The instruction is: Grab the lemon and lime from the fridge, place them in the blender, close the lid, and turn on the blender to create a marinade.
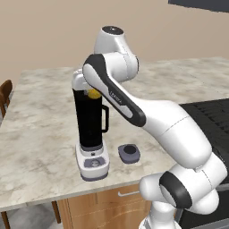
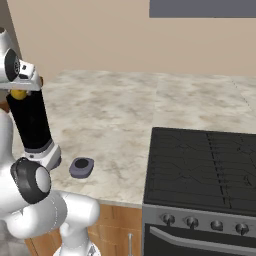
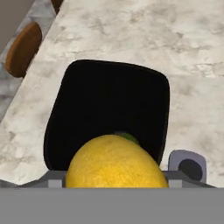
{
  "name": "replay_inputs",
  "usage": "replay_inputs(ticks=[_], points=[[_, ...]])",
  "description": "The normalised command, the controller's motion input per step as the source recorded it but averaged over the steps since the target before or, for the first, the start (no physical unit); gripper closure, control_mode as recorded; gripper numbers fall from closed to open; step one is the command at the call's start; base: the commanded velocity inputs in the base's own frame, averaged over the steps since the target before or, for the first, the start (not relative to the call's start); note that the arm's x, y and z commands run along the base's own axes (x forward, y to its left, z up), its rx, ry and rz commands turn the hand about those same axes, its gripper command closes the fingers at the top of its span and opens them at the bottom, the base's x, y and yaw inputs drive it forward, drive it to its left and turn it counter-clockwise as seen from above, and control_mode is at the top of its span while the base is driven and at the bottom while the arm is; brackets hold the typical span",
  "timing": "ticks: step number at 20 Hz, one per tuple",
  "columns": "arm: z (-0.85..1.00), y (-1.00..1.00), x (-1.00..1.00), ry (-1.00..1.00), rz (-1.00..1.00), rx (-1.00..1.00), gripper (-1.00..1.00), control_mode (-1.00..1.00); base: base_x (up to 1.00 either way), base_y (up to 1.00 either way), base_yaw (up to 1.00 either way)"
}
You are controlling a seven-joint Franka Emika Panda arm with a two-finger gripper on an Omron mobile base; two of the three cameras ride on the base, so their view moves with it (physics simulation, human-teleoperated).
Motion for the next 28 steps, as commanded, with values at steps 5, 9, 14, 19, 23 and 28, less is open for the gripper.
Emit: replay_inputs(ticks=[5,9,14,19,23,28], points=[[-0.17,0.37,-0.02,0.0,0.18,0.0,1.0,-1.0,0.0,0.0,0.0],[-0.22,0.34,0.34,0.0,0.11,0.0,1.0,-1.0,0.0,0.0,0.0],[-0.54,-0.1,0.23,0.0,0.01,0.0,1.0,-1.0,0.0,0.0,0.0],[-0.52,-0.14,0.0,0.03,0.0,0.0,1.0,-1.0,0.0,0.0,0.0],[-0.12,0.0,0.0,0.03,0.0,0.0,-1.0,-1.0,0.0,0.0,0.0],[0.02,0.0,0.0,0.0,0.0,0.0,-1.0,-1.0,0.0,0.0,0.0]])
